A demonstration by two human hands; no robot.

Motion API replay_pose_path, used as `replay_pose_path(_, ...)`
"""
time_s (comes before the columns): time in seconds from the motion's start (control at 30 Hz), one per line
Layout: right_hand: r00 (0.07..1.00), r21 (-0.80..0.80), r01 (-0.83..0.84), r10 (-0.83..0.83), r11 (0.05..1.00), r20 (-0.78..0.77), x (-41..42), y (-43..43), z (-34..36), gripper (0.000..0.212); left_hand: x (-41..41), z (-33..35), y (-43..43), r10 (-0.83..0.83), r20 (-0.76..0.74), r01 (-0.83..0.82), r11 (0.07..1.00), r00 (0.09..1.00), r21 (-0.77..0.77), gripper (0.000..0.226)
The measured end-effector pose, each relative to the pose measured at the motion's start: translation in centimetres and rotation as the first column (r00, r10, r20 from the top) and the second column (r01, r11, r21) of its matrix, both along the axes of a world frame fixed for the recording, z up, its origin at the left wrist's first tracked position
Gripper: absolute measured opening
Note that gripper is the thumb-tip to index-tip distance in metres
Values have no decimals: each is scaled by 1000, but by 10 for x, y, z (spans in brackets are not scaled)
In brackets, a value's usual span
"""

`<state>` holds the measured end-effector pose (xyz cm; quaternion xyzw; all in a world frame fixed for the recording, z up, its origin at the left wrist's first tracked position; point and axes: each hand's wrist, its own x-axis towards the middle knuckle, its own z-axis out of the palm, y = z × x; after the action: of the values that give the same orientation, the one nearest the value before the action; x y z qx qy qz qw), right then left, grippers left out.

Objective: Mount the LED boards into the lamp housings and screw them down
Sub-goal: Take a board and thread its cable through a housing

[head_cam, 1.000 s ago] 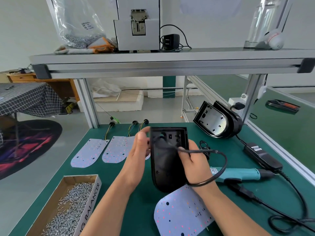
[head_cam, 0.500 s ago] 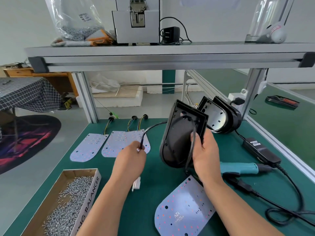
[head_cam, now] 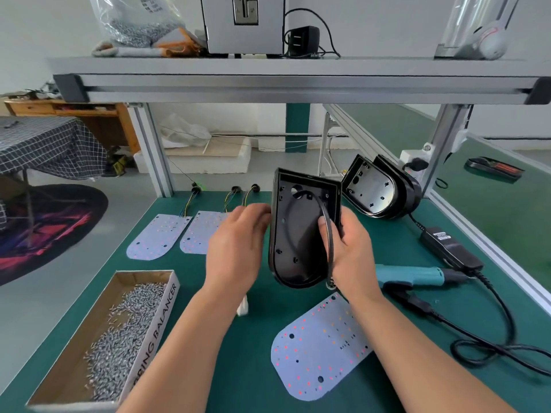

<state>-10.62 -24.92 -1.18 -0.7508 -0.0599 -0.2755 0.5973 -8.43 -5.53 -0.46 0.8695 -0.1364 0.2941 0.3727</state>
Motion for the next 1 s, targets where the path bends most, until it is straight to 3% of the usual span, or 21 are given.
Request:
replay_pose_path(0.13, 999, 2, 36, -36, 999, -9, 2, -4, 0, 13, 10, -3, 14, 284, -262, -260, 958, 922, 125, 23)
replay_pose_path(0.27, 998, -31, -38, 37, 999, -44, 0, 3, -2, 12, 16, -10, 26, 356, -467, -246, 928, 810, 280, 14)
replay_pose_path(0.4, 987, -83, -141, 133, 987, -95, 1, 3, -1, 15, 18, -7, 36, 436, -512, -245, 884, 740, 398, 15)
replay_pose_path(0.47, 980, -122, -166, 150, 978, -130, 2, 1, -2, 14, 17, -8, 34, 368, -433, -226, 911, 823, 345, 34)
replay_pose_path(0.53, 975, -146, -184, 162, 972, -152, 3, -1, -3, 12, 14, -5, 27, 81, -310, -42, 991, 947, 129, 61)
replay_pose_path(0.57, 971, -143, -203, 180, 969, -159, 4, -2, -4, 12, 12, -4, 24, -69, -258, 74, 997, 964, 8, 63)
replay_pose_path(0.63, 958, -100, -250, 232, 963, -168, 4, -4, -2, 14, 10, -2, 19, -235, -196, 212, 968, 952, -132, 44)
replay_pose_path(0.7, 944, -47, -288, 276, 956, -179, 3, -9, -1, 15, 10, -3, 18, -198, -184, 175, 976, 963, -133, 31)
replay_pose_path(0.8, 944, -57, -299, 286, 953, -162, 2, -14, -2, 8, 12, -4, 24, 22, -247, -65, 983, 969, -169, 19)
replay_pose_path(0.87, 940, -69, -311, 296, 948, -171, 0, -14, -2, 7, 16, -4, 25, 143, -308, -201, 966, 941, -165, 17)
replay_pose_path(1.0, 908, -81, -359, 328, 930, -261, -2, -11, -2, 12, 18, -9, 25, 258, -353, -296, 953, 899, -59, 20)
